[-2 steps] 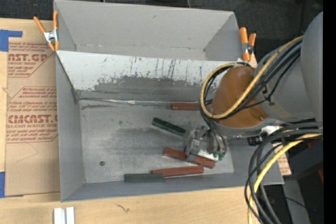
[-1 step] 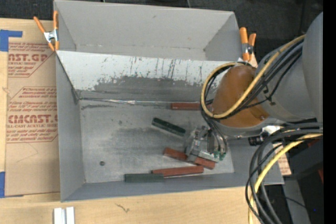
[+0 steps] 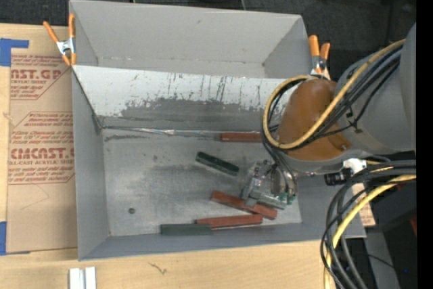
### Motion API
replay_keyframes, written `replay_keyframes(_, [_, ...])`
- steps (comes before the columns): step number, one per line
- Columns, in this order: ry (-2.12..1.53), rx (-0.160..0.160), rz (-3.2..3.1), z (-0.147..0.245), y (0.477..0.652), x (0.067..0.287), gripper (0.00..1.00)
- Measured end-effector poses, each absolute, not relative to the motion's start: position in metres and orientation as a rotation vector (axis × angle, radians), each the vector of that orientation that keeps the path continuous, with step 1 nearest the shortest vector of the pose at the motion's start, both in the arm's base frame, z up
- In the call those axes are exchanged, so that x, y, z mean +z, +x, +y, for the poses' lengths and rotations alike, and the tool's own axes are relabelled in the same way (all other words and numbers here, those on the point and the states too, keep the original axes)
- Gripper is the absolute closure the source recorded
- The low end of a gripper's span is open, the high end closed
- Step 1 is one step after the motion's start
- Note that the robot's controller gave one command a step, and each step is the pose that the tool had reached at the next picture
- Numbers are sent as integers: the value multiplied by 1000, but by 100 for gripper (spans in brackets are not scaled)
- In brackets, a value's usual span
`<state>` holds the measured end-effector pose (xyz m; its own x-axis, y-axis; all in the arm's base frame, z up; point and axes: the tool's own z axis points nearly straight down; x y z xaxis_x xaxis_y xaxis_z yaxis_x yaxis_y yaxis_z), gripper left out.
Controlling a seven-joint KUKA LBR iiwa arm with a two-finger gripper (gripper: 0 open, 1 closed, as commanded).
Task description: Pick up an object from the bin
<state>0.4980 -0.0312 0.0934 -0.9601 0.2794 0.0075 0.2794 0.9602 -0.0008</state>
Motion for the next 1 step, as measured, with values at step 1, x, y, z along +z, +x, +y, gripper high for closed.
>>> replay_keyframes(1, [-443, -1, -3106, -31, 499, 111, 100])
